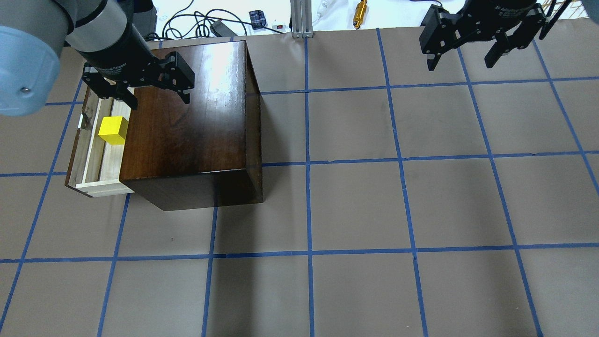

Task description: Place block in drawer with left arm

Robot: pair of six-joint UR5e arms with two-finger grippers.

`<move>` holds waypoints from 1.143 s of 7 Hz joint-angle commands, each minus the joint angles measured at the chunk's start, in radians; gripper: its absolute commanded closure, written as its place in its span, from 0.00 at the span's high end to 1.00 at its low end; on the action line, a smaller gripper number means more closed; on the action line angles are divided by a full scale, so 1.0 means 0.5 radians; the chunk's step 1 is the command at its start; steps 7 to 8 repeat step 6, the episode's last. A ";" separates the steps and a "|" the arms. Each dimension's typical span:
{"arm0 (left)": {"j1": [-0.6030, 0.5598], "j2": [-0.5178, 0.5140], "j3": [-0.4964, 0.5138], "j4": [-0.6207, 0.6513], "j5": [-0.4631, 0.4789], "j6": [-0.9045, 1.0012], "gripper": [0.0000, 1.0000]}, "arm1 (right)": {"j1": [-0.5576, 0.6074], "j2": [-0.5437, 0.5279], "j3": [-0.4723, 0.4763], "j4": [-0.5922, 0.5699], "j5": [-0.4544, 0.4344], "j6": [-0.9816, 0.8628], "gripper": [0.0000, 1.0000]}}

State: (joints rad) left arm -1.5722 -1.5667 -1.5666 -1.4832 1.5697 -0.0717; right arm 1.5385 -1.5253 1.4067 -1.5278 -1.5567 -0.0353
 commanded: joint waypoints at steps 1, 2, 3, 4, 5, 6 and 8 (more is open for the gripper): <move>0.003 0.004 0.007 0.000 0.011 0.008 1.00 | 0.000 -0.002 0.000 0.000 0.002 0.000 1.00; 0.003 0.004 0.001 0.000 -0.001 0.008 1.00 | 0.000 0.001 0.000 0.000 0.002 0.000 1.00; 0.003 0.004 0.007 0.000 0.011 0.008 1.00 | 0.000 0.001 0.000 0.000 0.002 0.000 1.00; 0.003 0.004 0.004 0.000 0.002 0.015 1.00 | -0.003 0.001 0.000 0.000 0.002 0.000 1.00; 0.003 0.004 0.007 0.000 -0.010 0.027 1.00 | 0.000 -0.002 0.000 0.000 -0.001 0.000 1.00; 0.009 0.004 0.010 0.000 -0.004 0.030 1.00 | 0.000 -0.002 0.000 0.000 0.002 0.000 1.00; 0.009 0.004 0.010 0.000 -0.004 0.030 1.00 | 0.000 -0.002 0.000 0.000 0.002 0.000 1.00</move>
